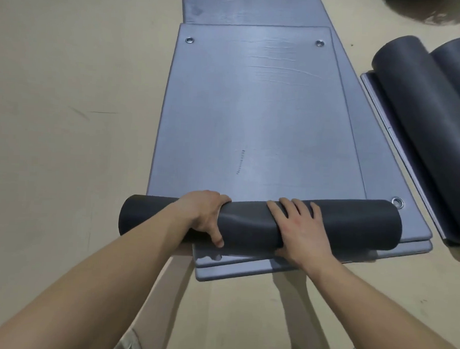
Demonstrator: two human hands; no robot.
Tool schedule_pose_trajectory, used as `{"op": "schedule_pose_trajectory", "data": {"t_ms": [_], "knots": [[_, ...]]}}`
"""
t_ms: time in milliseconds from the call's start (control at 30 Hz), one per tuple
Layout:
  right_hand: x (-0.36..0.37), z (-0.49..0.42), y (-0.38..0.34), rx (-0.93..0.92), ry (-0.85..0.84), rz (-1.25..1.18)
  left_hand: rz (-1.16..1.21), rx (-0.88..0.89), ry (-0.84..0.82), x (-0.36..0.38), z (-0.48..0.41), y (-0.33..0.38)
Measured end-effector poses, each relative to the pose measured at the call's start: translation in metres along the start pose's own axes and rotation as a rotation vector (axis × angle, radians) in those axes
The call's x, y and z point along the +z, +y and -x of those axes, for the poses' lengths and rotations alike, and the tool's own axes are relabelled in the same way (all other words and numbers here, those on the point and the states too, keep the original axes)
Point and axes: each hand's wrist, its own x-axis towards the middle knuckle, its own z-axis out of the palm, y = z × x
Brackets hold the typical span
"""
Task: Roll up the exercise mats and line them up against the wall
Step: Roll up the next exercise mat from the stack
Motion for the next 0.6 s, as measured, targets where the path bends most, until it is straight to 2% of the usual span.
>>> {"op": "schedule_pose_trajectory", "data": {"t_ms": [133, 200, 267, 367, 433, 500, 600], "knots": [[-0.031, -0.04, 0.018, -0.025, -0.202, -0.136, -0.199, -0.094, 0.393, 0.044, 0.02, 0.019], [-0.048, -0.06, 0.028, -0.046, -0.323, -0.176, -0.219, -0.116, 0.467, 0.054, 0.017, 0.019], [-0.047, -0.067, 0.029, -0.051, -0.3, -0.158, -0.181, -0.115, 0.481, 0.042, 0.003, 0.009], [-0.028, -0.054, 0.019, -0.012, -0.057, -0.034, -0.119, -0.06, 0.382, 0.015, -0.013, -0.007], [-0.019, -0.05, 0.014, -0.001, 0.036, 0.014, -0.097, -0.025, 0.317, 0.001, -0.02, -0.012], [-0.031, -0.061, 0.019, -0.018, -0.016, -0.012, -0.081, -0.039, 0.288, -0.007, -0.024, -0.014], [-0.057, -0.089, 0.031, -0.044, -0.172, -0.12, -0.227, -0.089, 0.454, 0.008, -0.025, -0.007]]}}
